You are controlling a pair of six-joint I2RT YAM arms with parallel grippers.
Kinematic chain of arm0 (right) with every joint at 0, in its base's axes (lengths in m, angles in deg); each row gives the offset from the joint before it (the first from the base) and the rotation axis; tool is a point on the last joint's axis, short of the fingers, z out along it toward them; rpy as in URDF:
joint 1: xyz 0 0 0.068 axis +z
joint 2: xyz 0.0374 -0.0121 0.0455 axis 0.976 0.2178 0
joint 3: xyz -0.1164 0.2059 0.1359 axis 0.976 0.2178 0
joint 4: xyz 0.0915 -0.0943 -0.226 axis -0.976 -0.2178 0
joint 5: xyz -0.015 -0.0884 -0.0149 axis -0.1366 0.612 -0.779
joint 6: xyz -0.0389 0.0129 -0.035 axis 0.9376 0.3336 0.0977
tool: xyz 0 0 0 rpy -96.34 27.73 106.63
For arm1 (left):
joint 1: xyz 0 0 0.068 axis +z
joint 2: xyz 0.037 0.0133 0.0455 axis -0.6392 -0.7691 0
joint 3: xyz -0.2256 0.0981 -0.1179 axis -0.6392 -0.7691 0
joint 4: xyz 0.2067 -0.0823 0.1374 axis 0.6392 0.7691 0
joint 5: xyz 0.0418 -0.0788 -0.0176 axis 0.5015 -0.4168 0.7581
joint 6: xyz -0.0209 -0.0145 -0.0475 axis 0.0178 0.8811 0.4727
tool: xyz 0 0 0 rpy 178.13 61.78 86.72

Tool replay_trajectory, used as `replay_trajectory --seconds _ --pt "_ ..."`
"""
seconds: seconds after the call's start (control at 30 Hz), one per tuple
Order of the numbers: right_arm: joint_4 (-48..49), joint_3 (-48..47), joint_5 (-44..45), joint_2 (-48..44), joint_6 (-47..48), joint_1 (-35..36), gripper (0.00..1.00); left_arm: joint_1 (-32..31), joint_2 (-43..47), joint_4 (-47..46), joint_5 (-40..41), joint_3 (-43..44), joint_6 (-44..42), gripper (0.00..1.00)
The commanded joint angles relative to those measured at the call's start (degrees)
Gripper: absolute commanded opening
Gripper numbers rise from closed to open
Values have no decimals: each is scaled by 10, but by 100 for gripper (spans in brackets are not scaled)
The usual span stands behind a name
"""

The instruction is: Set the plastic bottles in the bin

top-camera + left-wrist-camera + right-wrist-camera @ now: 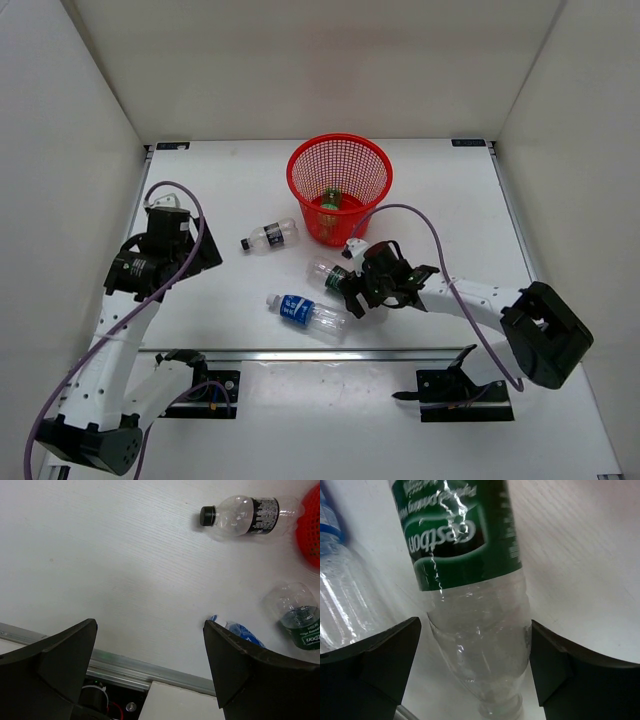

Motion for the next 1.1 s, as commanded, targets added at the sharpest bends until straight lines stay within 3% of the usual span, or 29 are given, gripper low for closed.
replay_trajectory --seconds 0.0,0.03,0.1,0.23,0.33,0.47,0.67,0.9,1.03,1.07 --pt "66 15 6 7 2 6 80 -2 0 -2 0 34 3 99" --pt "68 17 -4 8 1 4 76 -3 0 -2 -3 39 2 98" --pt "70 17 -13 2 -5 -1 54 -8 -1 -8 -6 40 -6 99" --pt "20 1 14 -61 4 18 29 -3 -12 -18 -16 38 -15 98" --pt "-30 -19 29 -134 20 30 21 -6 -16 -33 -23 32 -17 99" --pt "-82 -110 -57 -195 52 25 11 -1 -16 -49 -38 16 -22 99" --pt "-26 -252 -119 -165 121 -23 5 -3 -24 -65 -48 2 -17 99" --pt "87 -384 -246 21 107 -183 8 -2 -37 -103 -81 -34 -25 99" --pt "66 -467 -225 118 123 -201 21 -2 -57 -112 -91 -38 -30 99" --pt "61 -480 -229 132 116 -204 32 0 -62 -116 -93 -40 -33 98"
